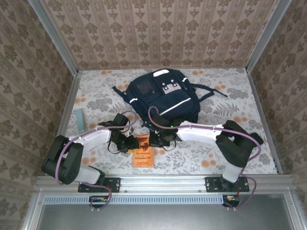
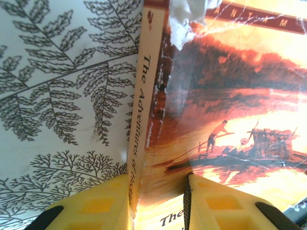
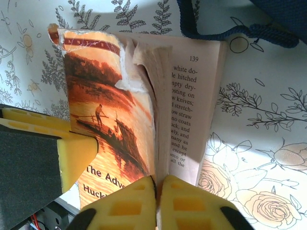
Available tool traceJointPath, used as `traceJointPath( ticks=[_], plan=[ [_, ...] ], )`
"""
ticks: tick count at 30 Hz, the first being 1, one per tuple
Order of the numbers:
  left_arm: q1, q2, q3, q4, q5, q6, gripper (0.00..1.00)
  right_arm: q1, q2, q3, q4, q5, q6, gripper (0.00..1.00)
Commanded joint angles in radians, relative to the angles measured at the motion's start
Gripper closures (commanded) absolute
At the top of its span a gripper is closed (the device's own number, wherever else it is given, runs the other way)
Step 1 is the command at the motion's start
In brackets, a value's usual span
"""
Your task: Pack the student bag
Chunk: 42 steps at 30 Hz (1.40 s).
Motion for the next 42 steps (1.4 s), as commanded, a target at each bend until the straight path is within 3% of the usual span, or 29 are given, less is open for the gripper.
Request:
traceJointPath(
  ticks=[1, 8, 16, 18, 21, 27, 35, 42],
  plan=[
    [-0.007, 0.034, -0.006, 0.035, -0.033, -0.004, 0.71, 0.024, -0.015, 0.016, 0.047, -0.039, -0.018, 0.83],
    [-0.007, 0.038, -0.011, 0.045, -0.032, -0.005, 0.71, 0.037, 0.044, 0.035, 0.061, -0.053, -0.032, 0.78],
    [0.004, -0.007, 0.015, 0.003, -0.038, 0.000, 0.69, 0.037, 0.002, 0.026, 0.017, 0.017, -0.033, 0.92],
    [0.027, -0.040, 0.032, -0.016, -0.025, 0.002, 0.64, 0.027, -0.030, 0.015, 0.011, 0.029, -0.050, 0.93],
    [0.094, -0.106, 0.065, -0.044, 0.013, 0.010, 0.44, -0.002, -0.087, -0.007, 0.018, 0.008, -0.101, 0.95],
    [0.203, -0.205, 0.177, -0.083, 0.110, 0.035, 0.13, -0.087, -0.235, -0.034, 0.078, -0.160, -0.231, 0.97],
    [0.231, -0.211, 0.294, 0.022, 0.277, 0.015, 0.04, -0.276, -0.387, -0.036, 0.111, -0.293, -0.255, 0.96],
    [0.224, -0.133, 0.343, 0.146, 0.381, -0.015, 0.00, -0.414, -0.422, -0.037, 0.180, -0.453, -0.243, 0.97]
  ],
)
